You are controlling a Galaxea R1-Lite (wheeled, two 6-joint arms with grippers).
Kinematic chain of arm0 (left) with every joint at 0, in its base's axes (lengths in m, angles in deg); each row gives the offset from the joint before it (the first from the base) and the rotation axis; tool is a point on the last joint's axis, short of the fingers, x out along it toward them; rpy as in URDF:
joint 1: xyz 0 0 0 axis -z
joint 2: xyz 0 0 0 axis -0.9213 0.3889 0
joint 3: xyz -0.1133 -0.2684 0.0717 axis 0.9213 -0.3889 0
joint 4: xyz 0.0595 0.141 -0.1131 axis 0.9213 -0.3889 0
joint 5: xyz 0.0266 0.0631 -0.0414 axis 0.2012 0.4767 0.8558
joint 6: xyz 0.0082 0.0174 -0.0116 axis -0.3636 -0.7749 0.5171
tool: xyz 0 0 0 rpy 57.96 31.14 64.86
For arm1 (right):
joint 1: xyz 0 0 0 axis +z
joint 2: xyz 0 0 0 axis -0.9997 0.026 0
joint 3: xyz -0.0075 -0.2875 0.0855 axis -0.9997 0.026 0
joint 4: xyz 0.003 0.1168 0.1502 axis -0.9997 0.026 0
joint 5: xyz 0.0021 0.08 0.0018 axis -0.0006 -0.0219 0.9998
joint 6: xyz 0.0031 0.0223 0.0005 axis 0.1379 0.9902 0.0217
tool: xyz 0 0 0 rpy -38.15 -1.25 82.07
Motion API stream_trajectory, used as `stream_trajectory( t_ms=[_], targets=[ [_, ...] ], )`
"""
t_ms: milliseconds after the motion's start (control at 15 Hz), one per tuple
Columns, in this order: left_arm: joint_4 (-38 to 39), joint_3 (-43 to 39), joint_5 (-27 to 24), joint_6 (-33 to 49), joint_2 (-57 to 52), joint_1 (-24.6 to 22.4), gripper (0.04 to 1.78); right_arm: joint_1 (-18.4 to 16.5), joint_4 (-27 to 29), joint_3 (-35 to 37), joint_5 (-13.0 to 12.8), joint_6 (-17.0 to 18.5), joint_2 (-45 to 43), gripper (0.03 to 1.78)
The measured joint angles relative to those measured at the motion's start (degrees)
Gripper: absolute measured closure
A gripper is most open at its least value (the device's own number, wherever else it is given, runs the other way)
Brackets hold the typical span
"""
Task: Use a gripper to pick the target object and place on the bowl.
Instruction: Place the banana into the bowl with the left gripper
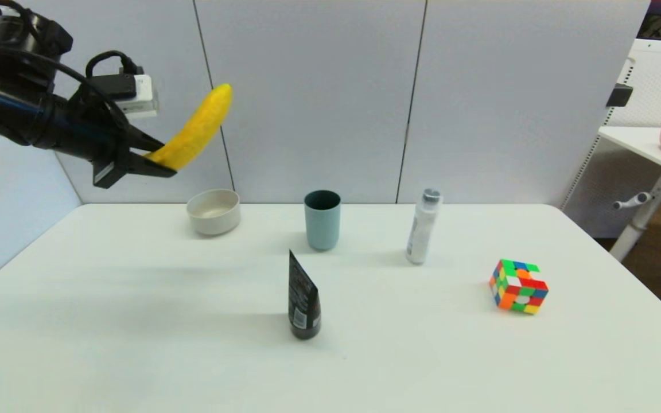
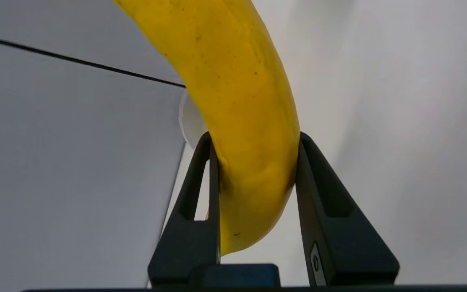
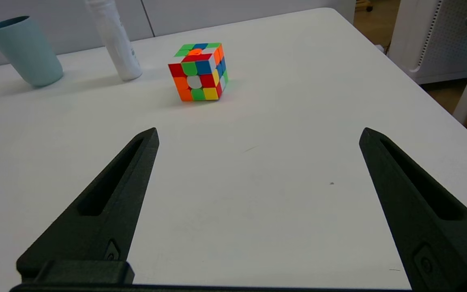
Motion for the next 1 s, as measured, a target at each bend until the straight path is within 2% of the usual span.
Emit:
stream_trajectory(
  t_ms=[333, 733, 1000],
  targets=[
    [17.58, 1.29, -10.01, 14.71, 8.57, -0.45, 1.27, 0.00, 0.02, 0.00, -0.01, -0.07, 0.00, 0.10],
    [31.63, -2.23, -16.02, 17.15, 18.10, -3.71, 1.27, 0.00, 0.02, 0.00, -0.01, -0.02, 0.00, 0.10],
    [45.48, -11.54, -18.42, 21.59, 21.25, -5.11, 1.27, 0.00, 0.02, 0.00, -0.01, -0.02, 0.00, 0.10]
  ],
)
